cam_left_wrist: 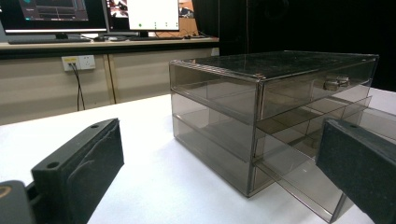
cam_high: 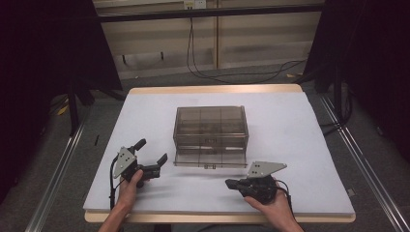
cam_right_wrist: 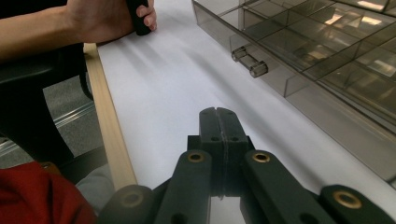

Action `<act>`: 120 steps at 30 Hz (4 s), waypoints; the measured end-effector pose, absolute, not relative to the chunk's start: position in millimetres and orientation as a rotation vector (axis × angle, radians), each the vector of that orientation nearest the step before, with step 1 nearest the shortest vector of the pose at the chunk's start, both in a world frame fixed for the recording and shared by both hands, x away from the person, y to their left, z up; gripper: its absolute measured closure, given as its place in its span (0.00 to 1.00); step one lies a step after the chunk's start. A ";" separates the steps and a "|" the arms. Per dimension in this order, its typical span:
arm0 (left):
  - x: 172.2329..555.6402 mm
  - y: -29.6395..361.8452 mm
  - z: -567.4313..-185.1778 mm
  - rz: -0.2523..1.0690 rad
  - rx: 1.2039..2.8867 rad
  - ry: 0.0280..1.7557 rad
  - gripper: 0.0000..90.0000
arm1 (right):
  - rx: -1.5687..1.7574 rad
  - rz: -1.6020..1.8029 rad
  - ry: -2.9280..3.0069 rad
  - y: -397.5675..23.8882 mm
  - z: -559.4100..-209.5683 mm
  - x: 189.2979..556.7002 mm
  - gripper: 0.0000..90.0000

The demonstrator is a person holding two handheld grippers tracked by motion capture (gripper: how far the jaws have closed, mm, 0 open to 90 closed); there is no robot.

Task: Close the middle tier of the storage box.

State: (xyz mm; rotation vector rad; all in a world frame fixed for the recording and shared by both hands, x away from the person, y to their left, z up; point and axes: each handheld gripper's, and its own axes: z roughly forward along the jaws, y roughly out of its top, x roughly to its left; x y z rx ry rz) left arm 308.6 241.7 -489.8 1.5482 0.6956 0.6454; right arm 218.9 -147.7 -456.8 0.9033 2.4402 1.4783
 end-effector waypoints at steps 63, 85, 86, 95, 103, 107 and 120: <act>308.3 242.3 -490.0 0.643 1.538 0.697 0.01 | 0.872 1.376 2.534 -95.6 -470.3 272.1 1.00; 308.1 242.2 -490.1 0.640 1.538 0.699 0.01 | 0.935 1.392 2.477 -103.3 -472.3 270.9 1.00; 308.1 242.2 -490.1 0.640 1.538 0.699 0.01 | 0.935 1.394 2.476 -103.5 -472.3 271.0 1.00; 308.1 242.1 -490.1 0.639 1.538 0.699 0.01 | 0.936 1.398 2.467 -104.5 -471.4 270.9 1.00; 308.1 242.1 -490.1 0.640 1.539 0.699 0.01 | 0.945 1.394 2.458 -105.3 -471.1 271.5 1.00; 308.1 242.1 -490.1 0.640 1.539 0.699 0.01 | 0.952 1.399 2.453 -106.0 -471.4 272.2 1.00; 308.1 242.1 -490.1 0.640 1.539 0.699 0.01 | 0.959 1.417 2.443 -104.9 -472.3 273.3 1.00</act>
